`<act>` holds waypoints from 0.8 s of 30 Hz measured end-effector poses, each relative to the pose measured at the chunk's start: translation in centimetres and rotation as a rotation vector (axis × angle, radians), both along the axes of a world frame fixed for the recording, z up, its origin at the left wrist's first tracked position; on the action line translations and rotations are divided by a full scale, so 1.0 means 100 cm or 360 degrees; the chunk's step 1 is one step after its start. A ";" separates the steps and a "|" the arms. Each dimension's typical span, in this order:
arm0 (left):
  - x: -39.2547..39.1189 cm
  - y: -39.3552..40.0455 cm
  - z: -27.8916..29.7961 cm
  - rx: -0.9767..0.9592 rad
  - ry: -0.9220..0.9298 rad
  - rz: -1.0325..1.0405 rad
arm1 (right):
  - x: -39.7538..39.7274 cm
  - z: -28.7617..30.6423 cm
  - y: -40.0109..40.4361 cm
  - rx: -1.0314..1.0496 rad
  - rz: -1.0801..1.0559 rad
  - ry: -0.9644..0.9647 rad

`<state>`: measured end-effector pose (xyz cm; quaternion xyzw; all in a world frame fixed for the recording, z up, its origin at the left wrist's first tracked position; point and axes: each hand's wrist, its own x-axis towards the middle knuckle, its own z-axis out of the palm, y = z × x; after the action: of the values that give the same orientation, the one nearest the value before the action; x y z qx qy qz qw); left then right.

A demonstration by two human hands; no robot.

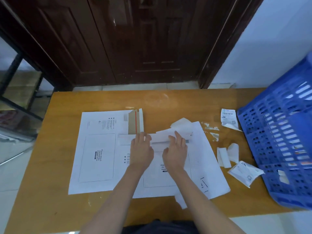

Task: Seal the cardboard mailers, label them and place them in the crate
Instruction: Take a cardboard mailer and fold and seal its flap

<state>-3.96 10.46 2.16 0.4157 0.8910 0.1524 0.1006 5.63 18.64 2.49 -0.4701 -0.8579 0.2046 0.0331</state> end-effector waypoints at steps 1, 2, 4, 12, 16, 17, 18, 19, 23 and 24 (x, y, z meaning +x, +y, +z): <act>0.012 0.006 -0.002 -0.0056 -0.0040 -0.0178 | 0.004 0.001 0.004 -0.0005 -0.0005 -0.0043; 0.022 0.012 -0.004 -0.0132 -0.0057 -0.0347 | 0.009 0.002 0.008 -0.0020 -0.0016 -0.0087; 0.037 0.023 -0.006 -0.0319 -0.0006 -0.0586 | 0.020 0.001 0.017 -0.0047 -0.0033 -0.0213; 0.055 0.039 -0.009 -0.0812 0.0094 -0.0712 | 0.047 -0.009 0.025 -0.0112 0.0140 -0.0575; 0.054 0.036 -0.012 -0.0881 0.0076 -0.0695 | 0.050 -0.015 0.028 -0.0211 0.0279 -0.0824; 0.054 0.036 -0.014 -0.0881 0.0072 -0.0691 | 0.049 -0.015 0.029 -0.0228 0.0279 -0.0843; 0.053 0.037 -0.014 -0.0886 0.0066 -0.0688 | 0.047 -0.014 0.030 -0.0240 0.0275 -0.0849; 0.053 0.037 -0.015 -0.0901 0.0061 -0.0691 | 0.045 -0.013 0.032 -0.0253 0.0269 -0.0840; 0.053 0.038 -0.016 -0.0926 0.0051 -0.0691 | 0.043 -0.005 0.038 -0.0101 0.0166 -0.0633; 0.053 0.039 -0.017 -0.0925 0.0049 -0.0688 | 0.045 -0.004 0.037 -0.0070 0.0163 -0.0596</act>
<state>1.33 14.32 0.48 0.5508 0.7900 -0.1384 0.2310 10.11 22.29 2.11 -0.4561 -0.8673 0.1336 -0.1478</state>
